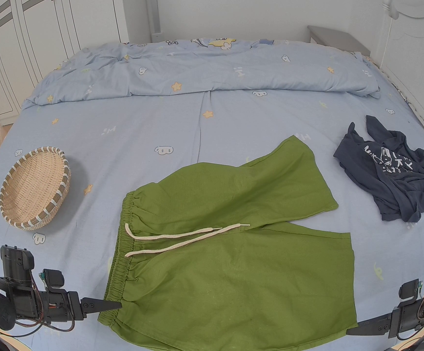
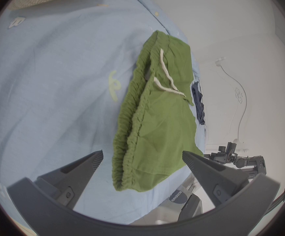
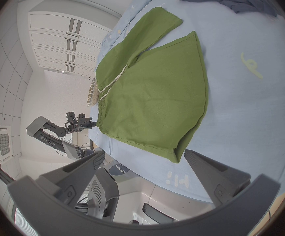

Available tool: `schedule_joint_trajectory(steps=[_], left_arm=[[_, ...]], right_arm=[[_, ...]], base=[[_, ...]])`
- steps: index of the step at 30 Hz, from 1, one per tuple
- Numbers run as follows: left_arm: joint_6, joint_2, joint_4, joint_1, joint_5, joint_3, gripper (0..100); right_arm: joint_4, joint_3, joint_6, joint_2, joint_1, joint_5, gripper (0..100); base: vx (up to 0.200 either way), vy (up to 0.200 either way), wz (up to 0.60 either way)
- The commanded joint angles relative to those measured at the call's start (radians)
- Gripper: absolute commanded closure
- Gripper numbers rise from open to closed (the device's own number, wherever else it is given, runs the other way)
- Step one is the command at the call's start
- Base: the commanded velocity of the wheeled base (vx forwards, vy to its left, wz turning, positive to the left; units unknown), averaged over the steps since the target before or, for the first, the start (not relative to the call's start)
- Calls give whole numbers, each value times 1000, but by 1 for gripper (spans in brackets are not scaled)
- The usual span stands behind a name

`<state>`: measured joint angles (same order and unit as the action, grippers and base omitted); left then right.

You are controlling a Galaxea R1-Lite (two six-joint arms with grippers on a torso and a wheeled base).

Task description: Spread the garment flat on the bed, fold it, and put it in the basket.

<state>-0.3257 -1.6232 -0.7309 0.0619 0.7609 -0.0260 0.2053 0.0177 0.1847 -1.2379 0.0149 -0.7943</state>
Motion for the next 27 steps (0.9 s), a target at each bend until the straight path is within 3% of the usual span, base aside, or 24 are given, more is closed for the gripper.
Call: schedule_joint_trajectory(steps=[1, 10, 15, 18, 21, 27], left_arm=[[-4, -1, -7, 52, 0, -26, 0], [-118, 6, -7, 105, 0, -98, 0], [-119, 46, -7, 130, 0, -95, 0], [-133, 91, -1, 173, 3, -141, 0], [-154, 85, 7, 174, 20, -207, 0], [-302, 31, 10, 139, 84, -399, 0]], right_arm=[[-1, -18, -8, 5, -23, -10, 0], [-7, -18, -16, 18, -53, -29, 0], [9, -4, -14, 81, -139, -23, 0], [0, 48, -16, 193, -271, -28, 0], [-1, 64, -11, 242, -263, -33, 0], [-61, 239, 19, 275, -194, -33, 0]], base=[[0, 0, 0], [0, 0, 0], [0, 0, 0], [0, 0, 0], [0, 0, 0], [0, 0, 0]])
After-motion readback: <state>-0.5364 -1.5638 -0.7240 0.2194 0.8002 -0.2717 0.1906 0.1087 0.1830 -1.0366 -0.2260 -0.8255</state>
